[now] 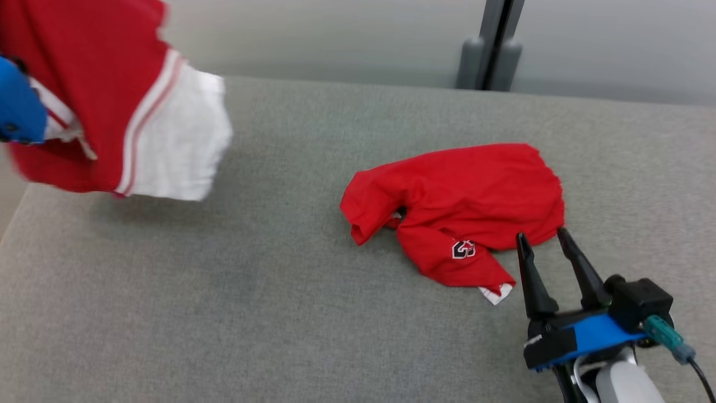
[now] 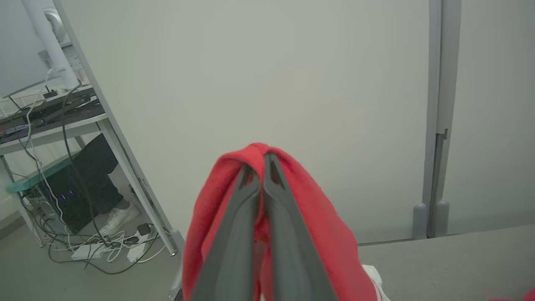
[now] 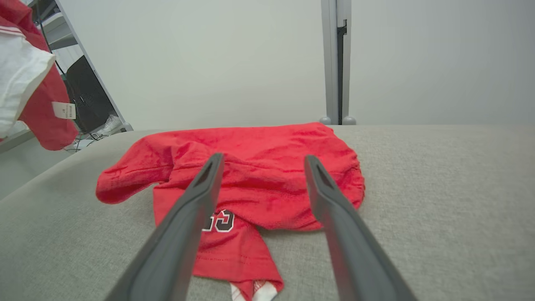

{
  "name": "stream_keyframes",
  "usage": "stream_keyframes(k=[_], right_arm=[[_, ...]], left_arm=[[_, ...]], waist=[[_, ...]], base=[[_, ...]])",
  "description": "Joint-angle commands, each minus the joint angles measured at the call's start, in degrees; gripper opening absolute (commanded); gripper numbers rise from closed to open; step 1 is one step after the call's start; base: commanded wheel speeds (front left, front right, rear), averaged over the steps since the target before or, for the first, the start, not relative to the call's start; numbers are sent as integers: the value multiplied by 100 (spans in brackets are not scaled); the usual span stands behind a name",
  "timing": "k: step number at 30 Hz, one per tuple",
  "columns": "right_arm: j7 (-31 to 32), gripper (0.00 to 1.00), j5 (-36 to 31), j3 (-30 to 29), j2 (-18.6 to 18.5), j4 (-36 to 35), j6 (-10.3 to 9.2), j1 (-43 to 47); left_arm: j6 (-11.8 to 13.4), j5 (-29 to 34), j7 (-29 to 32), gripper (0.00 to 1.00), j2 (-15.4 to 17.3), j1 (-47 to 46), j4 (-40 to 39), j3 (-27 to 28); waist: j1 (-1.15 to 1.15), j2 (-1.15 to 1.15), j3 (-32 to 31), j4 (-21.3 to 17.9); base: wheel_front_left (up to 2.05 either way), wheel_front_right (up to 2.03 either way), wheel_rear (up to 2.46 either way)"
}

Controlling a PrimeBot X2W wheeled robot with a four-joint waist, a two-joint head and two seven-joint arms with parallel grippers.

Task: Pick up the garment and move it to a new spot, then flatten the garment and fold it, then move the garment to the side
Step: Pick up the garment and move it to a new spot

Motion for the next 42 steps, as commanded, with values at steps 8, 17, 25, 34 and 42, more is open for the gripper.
stream_keyframes(k=[8,17,25,34,42], right_arm=[[261,100,-356,127,-25,-489,3,-558],[411,100,-483,74,-25,-797,3,-719],[330,100,-402,-83,-23,-664,3,-531],[182,100,-149,-147,-25,-368,3,-163],[208,100,-119,-343,-25,-301,3,255]], left_arm=[[311,139,-858,0,179,277,1227,515],[522,-259,-1132,0,-180,774,2664,770],[437,-382,-1166,100,-313,719,3091,704],[322,-437,-1411,100,-466,790,2255,583],[484,-608,-2104,100,-1038,1669,1023,598]], waist=[[0,0,1101,283],[0,0,1544,-70],[0,0,1148,-219],[0,0,64,-299],[0,0,-458,-607]], base=[[0,0,0],[0,0,0],[0,0,0],[0,0,0],[0,0,0]])
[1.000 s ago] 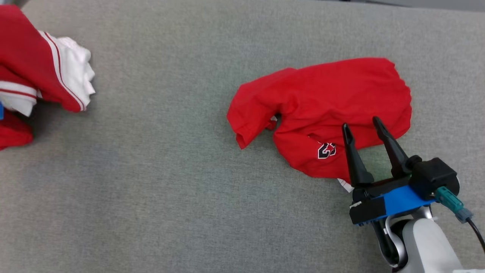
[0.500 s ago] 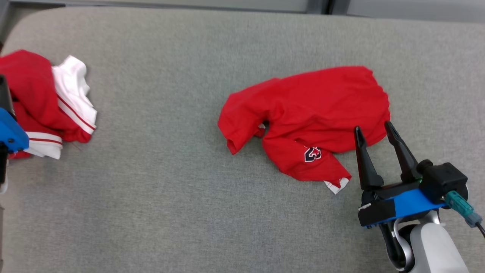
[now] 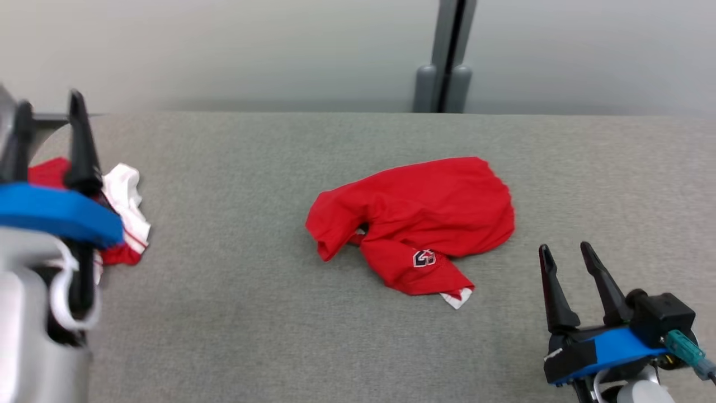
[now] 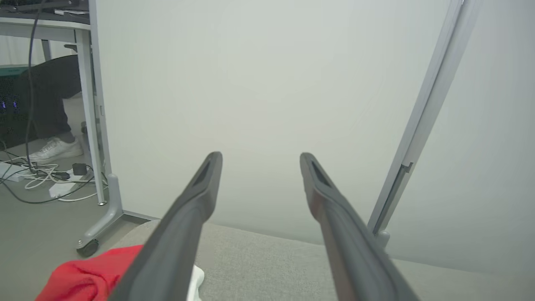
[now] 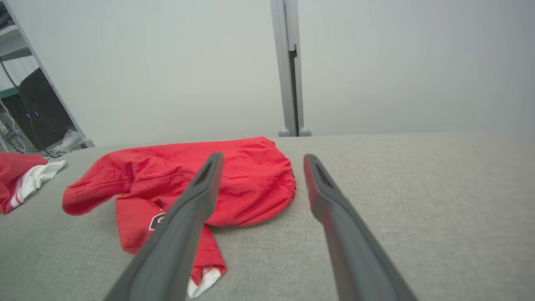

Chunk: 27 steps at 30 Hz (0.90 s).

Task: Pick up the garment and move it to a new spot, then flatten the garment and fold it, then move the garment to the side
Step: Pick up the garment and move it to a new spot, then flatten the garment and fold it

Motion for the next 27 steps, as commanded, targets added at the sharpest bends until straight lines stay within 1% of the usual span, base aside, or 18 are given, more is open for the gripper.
stream_keyframes(k=[1,6,8,11,12,15,18,23,27], right_arm=[[30,100,-45,-39,-19,-6,3,104],[180,100,-171,-215,-18,-145,3,365],[251,100,-226,-232,-18,-198,3,442],[362,100,-270,-163,-19,-287,3,531],[389,100,-280,-146,-19,-310,3,553],[469,100,-288,-87,-19,-338,3,561],[534,100,-295,9,-18,-273,3,543],[524,100,-367,169,-20,-86,3,386],[478,100,-413,243,-20,104,3,288]], left_arm=[[41,-15,-102,100,-90,250,-80,-37],[93,169,-795,100,-455,1310,-325,-255],[63,289,-1056,100,-575,1683,-287,-441],[92,423,-1470,100,-774,2156,-181,-634],[102,423,-1605,100,-867,2290,-124,-662],[95,471,-1867,100,-1010,2572,59,-720],[51,503,-2012,100,-1102,2703,216,-669],[-91,656,-2080,100,-1064,2672,573,-575],[-124,788,-2082,100,-1033,2605,745,-543]], waist=[[2,0,-220,-229],[2,0,-404,-529],[2,0,-467,-631],[2,0,-552,-766],[2,0,-572,-799],[2,0,-604,-853],[2,0,-624,-838],[2,0,-652,-731],[2,0,-667,-617]], base=[[0,0,0],[0,0,0],[0,0,0],[0,0,0],[0,0,0],[0,0,0],[0,0,0],[0,0,0],[0,0,0]])
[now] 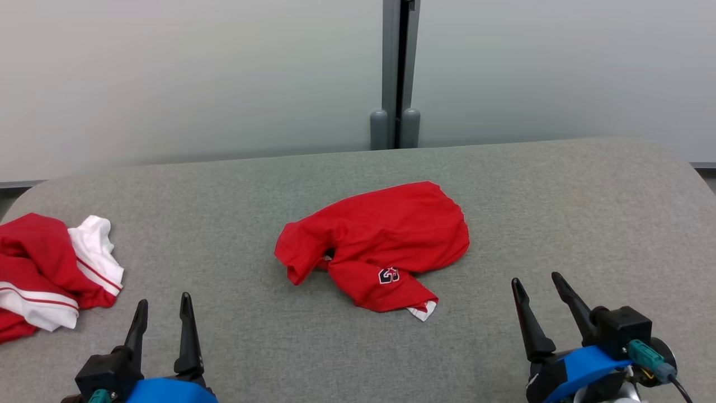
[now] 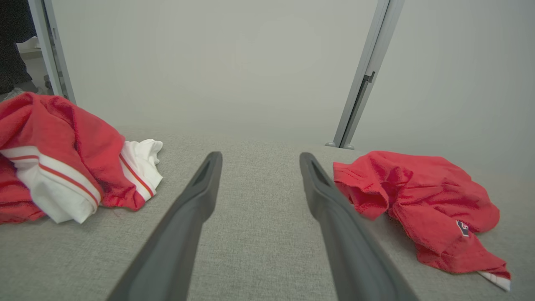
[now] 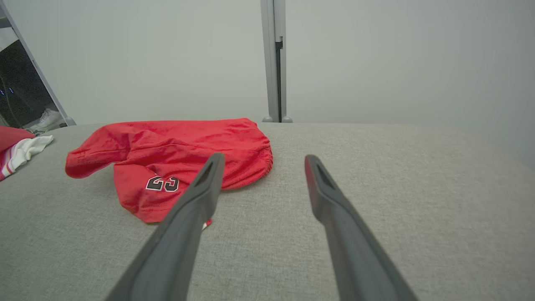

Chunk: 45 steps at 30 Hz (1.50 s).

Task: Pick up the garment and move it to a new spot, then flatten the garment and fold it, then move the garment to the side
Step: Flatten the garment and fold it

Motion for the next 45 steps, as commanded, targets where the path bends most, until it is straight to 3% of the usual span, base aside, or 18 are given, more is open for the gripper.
stream_keyframes(k=[1,19,23,31,37,43,44,45], right_arm=[[-37,100,-36,23,-19,61,3,-89],[-35,100,244,74,-19,262,3,-486],[541,100,357,-63,-24,374,3,-963],[2055,100,606,-331,-445,1267,3,-2404],[2591,100,571,-442,-472,2157,3,-3112],[2750,100,262,-366,-608,2859,2,-3400],[2789,0,263,-306,-584,2955,3,-3398],[2807,0,320,-273,-552,3022,4,-3397]], left_arm=[[-43,55,-24,100,48,-82,48,3],[-273,210,-27,100,19,-301,259,26],[-302,259,-27,100,7,-470,179,-12],[-416,374,-27,100,-64,-1002,-56,-108],[-493,481,-28,100,-166,-1342,-137,-209],[-548,537,-28,100,-304,-1507,-64,-260],[-552,544,-28,100,-321,-1519,-50,-260],[-559,553,-28,100,-329,-1518,-26,-254]], waist=[[0,0,12,40],[0,0,251,169],[0,0,496,259],[0,0,1296,633],[0,0,1710,956],[0,0,1813,1122],[0,0,1796,1136],[0,0,1766,1141]], base=[[0,0,0],[0,0,0],[0,0,0],[0,0,0],[0,0,0],[0,0,0],[0,0,0],[0,0,0]])
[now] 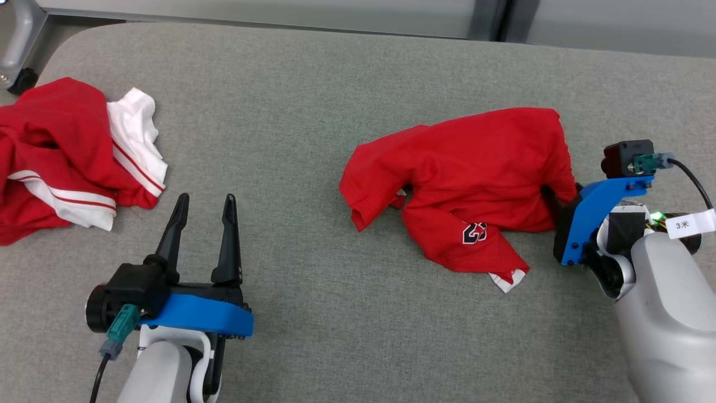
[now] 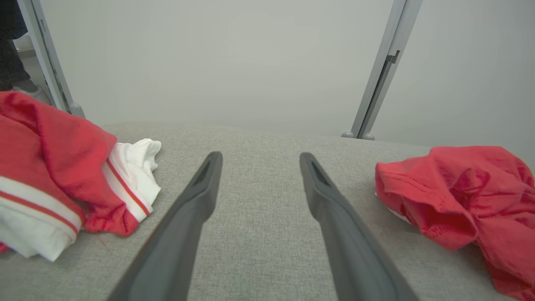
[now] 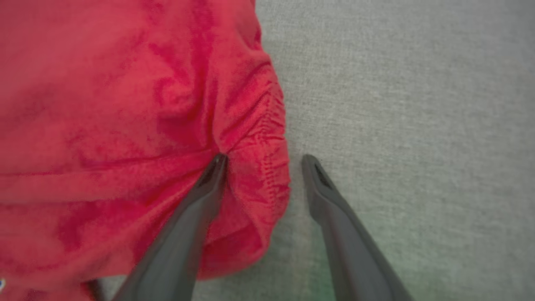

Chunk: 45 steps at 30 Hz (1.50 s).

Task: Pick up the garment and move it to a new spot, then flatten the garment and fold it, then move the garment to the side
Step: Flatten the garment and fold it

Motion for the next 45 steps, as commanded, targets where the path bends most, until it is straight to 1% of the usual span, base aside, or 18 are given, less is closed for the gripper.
stream_keyframes(k=[1,4,5,7,9,13,15,17,20,23,27,30,32,35,38,40,43,45], right_arm=[[4,0,132,95,75,100,3,-20],[-222,0,303,286,49,-231,3,-144],[-222,0,303,286,49,-231,3,-144],[-240,0,490,493,43,-547,3,-165],[-116,0,615,766,-20,-1018,3,-179],[310,0,886,1309,-123,-2253,3,-273],[514,0,1002,1502,-74,-2802,3,-325],[687,0,1098,1714,-13,-3237,3,-441],[872,0,1189,2020,119,-3589,3,-692],[847,0,1098,2165,258,-3627,2,-985],[721,0,1128,2123,470,-3577,3,-1281],[679,0,1155,2044,535,-3653,3,-1288],[626,0,1020,1944,548,-3728,3,-1138],[476,0,740,1626,272,-3738,2,-698],[293,0,542,1172,37,-3535,3,-140],[137,0,493,913,-109,-3222,5,221],[-146,0,444,374,-231,-2583,4,611],[-322,0,375,100,-209,-2216,5,762]], left_arm=[[-8,36,-27,100,-33,-86,33,26],[-23,42,-27,100,-44,-1,88,79],[-23,42,-27,100,-44,-1,88,79],[-31,52,-27,100,-60,89,126,124],[-27,61,-27,100,-83,165,131,172],[-2,85,-26,100,-123,294,101,254],[-2,95,-26,100,-143,356,84,284],[-14,115,-27,100,-153,375,53,305],[-39,160,-26,100,-179,398,25,287],[-70,193,-27,100,-205,385,-8,276],[-105,205,-27,100,-221,369,-16,308],[-109,240,-27,100,-227,411,-40,354],[-108,265,-27,100,-228,426,-52,381],[-132,261,-27,100,-246,406,-67,388],[-140,273,-27,100,-269,338,-84,382],[-156,281,-27,100,-273,263,-82,379],[-200,303,-27,100,-287,161,-51,348],[-206,320,-27,100,-287,101,-32,330]], waist=[[-1,0,-50,8],[-1,0,-211,-33],[-1,0,-211,-33],[-1,0,-366,-70],[-1,0,-518,-110],[-1,0,-747,-192],[-1,0,-816,-205],[-1,0,-847,-201],[-1,0,-840,-180],[-1,0,-806,-142],[-1,0,-781,-118],[-1,0,-781,-155],[-1,0,-781,-197],[-1,0,-754,-257],[-1,0,-672,-310],[-1,0,-584,-331],[-1,0,-465,-322],[-1,0,-403,-299]], base=[[0,0,0],[0,0,0],[0,0,0],[0,0,0],[0,0,0],[0,0,0],[0,0,0],[0,0,0],[0,0,0],[0,0,0],[0,0,0],[0,0,0],[0,0,0],[0,0,0],[0,0,0],[0,0,0],[0,0,0],[0,0,0]])
